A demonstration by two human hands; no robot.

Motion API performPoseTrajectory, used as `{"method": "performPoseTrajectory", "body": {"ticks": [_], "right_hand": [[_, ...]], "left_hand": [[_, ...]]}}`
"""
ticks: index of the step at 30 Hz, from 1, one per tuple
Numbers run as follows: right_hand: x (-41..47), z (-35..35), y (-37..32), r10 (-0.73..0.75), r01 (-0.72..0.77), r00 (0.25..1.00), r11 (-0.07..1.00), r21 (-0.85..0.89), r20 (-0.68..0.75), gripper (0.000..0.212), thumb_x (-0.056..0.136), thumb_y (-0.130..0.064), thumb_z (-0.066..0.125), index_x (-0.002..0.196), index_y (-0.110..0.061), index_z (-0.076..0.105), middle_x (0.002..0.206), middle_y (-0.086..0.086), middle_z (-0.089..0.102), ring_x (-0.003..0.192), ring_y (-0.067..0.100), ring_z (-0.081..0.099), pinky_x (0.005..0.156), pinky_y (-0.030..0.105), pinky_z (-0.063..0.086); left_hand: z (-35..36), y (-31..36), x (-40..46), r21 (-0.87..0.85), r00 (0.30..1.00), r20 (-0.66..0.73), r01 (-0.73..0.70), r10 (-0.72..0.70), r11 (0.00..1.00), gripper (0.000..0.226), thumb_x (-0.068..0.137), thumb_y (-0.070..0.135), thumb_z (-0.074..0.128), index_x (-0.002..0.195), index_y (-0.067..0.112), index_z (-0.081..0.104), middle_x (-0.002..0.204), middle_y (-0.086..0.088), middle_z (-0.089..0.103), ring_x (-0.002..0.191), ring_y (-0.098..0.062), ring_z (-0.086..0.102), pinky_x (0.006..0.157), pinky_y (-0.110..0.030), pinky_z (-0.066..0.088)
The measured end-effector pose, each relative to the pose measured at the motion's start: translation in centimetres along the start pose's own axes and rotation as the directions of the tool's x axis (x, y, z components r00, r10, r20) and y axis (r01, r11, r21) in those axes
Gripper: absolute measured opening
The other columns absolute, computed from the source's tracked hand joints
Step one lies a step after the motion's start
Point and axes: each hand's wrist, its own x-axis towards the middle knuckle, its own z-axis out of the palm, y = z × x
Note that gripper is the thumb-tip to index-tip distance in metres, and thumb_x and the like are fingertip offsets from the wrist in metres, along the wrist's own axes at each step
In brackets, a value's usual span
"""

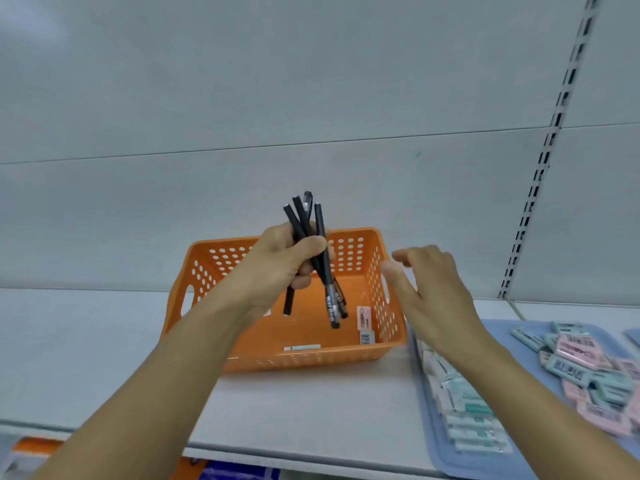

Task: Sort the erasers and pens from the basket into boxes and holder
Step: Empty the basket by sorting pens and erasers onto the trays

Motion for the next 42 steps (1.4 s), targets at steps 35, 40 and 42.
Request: {"method": "performPoseTrajectory", "body": {"ticks": [35,40,42], "right_hand": [[-7.0,-22.1,16.8,0.532,-0.27,0.794,0.742,0.613,-0.294,0.032,0.094,-0.023,0.05,0.064,-0.013,0.048,0.066,0.01,0.043,0.052,0.019,0.036,0.044,0.025,0.033],[-7.7,-24.5,24.3,0.59,-0.513,0.807,0.692,-0.508,-0.012,0.03,0.098,-0.035,0.044,0.081,-0.01,0.048,0.066,0.002,0.051,0.06,0.022,0.05,0.054,0.028,0.038],[-7.9,-24.0,25.7,0.597,-0.444,0.802,0.603,-0.663,0.005,0.033,0.099,-0.043,0.044,0.086,-0.013,0.048,0.07,0.0,0.051,0.064,0.02,0.053,0.053,0.028,0.039]], "left_hand": [[31.1,0.4,-2.2,-0.734,0.894,0.27,0.431,-0.356,0.525,0.026,0.1,0.024,0.044,0.099,0.005,0.062,0.08,-0.01,0.061,0.051,-0.013,0.042,0.037,-0.019,0.029],[33.9,0.0,-2.3,-0.753,0.861,0.329,0.487,-0.388,0.442,0.027,0.1,0.015,0.048,0.101,-0.003,0.068,0.081,-0.013,0.063,0.069,-0.021,0.061,0.055,-0.029,0.057],[34.9,-0.2,-2.2,-0.757,0.852,0.348,0.502,-0.392,0.419,0.028,0.1,0.015,0.049,0.103,-0.004,0.068,0.078,-0.012,0.061,0.072,-0.023,0.061,0.063,-0.036,0.06]]}}
